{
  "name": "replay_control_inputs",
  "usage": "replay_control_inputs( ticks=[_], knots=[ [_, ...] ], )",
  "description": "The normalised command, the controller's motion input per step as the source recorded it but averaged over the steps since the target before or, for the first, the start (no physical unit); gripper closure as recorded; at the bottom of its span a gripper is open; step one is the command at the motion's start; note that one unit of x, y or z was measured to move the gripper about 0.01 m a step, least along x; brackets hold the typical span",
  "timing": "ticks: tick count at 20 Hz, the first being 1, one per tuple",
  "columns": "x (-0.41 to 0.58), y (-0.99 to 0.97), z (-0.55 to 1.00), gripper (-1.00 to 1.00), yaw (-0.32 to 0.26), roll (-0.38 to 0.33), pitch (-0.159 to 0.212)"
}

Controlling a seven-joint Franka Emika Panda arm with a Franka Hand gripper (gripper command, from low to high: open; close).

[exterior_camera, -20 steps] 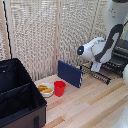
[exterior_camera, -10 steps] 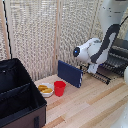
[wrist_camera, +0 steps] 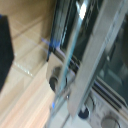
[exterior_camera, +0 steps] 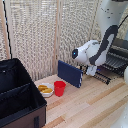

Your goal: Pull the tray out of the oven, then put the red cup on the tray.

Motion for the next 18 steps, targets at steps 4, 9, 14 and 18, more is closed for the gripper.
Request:
replay_control_inputs(
  ticks=[4, 9, 14, 18],
  knots=[
    [0.054, 0.00, 0.57, -1.00, -0.375, -0.026, 0.004],
    [0.000, 0.00, 0.58, -1.00, -0.374, -0.011, -0.002],
    [0.000, 0.10, 0.55, -1.00, -0.322, -0.002, -0.069],
    [0.163, 0.12, 0.22, -1.00, -0.226, -0.035, -0.162]
  ],
)
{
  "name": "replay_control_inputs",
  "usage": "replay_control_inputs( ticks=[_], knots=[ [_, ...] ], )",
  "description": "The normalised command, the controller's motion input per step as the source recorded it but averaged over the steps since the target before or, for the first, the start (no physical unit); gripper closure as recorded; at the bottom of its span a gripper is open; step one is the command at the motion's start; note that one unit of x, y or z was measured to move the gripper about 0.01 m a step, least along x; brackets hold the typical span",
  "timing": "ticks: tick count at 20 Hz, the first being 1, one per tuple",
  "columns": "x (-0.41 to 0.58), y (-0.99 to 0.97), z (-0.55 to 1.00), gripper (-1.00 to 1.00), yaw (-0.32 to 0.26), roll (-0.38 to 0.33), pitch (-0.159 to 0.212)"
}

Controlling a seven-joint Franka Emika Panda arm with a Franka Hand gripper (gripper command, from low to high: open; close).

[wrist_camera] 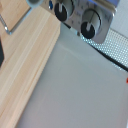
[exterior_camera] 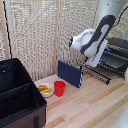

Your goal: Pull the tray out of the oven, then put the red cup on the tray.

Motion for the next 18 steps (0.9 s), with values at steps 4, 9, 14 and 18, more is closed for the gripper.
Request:
replay_control_inputs(
  ticks=[4, 9, 14, 18],
  knots=[
    [0.247, 0.08, 0.11, -1.00, -0.181, -0.061, -0.249],
    [0.286, 0.12, 0.03, -1.00, -0.154, -0.015, -0.263],
    [0.225, 0.23, 0.07, -1.00, -0.157, 0.136, -0.194],
    [0.006, 0.24, 0.22, -1.00, -0.233, 0.207, -0.124]
  ],
)
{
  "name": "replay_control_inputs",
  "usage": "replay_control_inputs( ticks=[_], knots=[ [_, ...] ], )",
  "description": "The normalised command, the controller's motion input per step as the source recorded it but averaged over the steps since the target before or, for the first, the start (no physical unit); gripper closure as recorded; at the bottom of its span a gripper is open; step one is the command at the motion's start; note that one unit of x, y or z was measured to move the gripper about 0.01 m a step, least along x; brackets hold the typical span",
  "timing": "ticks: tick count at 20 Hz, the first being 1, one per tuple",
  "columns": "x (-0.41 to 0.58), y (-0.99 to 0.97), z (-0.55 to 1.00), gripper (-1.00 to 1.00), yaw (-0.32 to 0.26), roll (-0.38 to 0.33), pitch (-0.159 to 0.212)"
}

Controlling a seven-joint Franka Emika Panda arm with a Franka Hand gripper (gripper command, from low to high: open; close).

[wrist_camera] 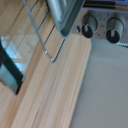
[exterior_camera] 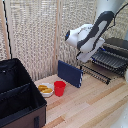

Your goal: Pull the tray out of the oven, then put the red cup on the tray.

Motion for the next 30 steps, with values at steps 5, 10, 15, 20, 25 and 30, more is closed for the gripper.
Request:
replay_control_inputs(
  ticks=[5, 10, 15, 20, 25, 30],
  knots=[
    [0.000, 0.23, 0.27, -1.00, -0.245, 0.237, -0.086],
    [0.000, 0.17, 0.33, -1.00, -0.233, 0.246, -0.056],
    [0.000, 0.19, 0.30, -1.00, -0.222, 0.253, -0.059],
    [0.001, 0.24, 0.21, -1.00, -0.198, 0.280, -0.060],
    [0.055, 0.25, 0.16, -1.00, -0.182, 0.282, -0.076],
    [0.278, 0.29, 0.09, -1.00, -0.108, 0.279, -0.102]
  ],
)
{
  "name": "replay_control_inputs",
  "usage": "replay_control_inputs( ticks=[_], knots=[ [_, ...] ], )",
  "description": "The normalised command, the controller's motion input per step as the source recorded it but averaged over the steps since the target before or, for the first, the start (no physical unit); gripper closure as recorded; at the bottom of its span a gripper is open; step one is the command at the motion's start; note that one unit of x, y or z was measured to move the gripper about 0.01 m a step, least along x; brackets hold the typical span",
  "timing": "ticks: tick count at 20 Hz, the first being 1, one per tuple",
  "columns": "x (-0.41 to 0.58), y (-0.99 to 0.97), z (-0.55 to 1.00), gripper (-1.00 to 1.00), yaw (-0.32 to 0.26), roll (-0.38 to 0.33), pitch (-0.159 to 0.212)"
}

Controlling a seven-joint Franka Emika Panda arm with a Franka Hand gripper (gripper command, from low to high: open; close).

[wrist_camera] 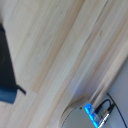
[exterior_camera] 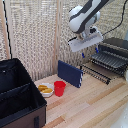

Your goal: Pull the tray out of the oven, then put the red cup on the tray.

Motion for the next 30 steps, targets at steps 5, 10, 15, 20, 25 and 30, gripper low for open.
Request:
replay_control_inputs(
  ticks=[5, 10, 15, 20, 25, 30],
  knots=[
    [0.276, 0.49, 0.15, -1.00, -0.062, 0.291, -0.086],
    [0.099, 0.58, 0.19, -1.00, -0.056, 0.310, -0.021],
    [-0.013, 0.54, 0.22, -1.00, -0.048, 0.303, 0.017],
    [-0.111, 0.53, 0.09, -1.00, -0.023, 0.254, 0.034],
    [-0.333, 0.48, -0.14, -1.00, 0.011, 0.080, 0.048],
    [-0.418, 0.15, -0.12, -1.00, 0.121, -0.120, 0.037]
  ],
)
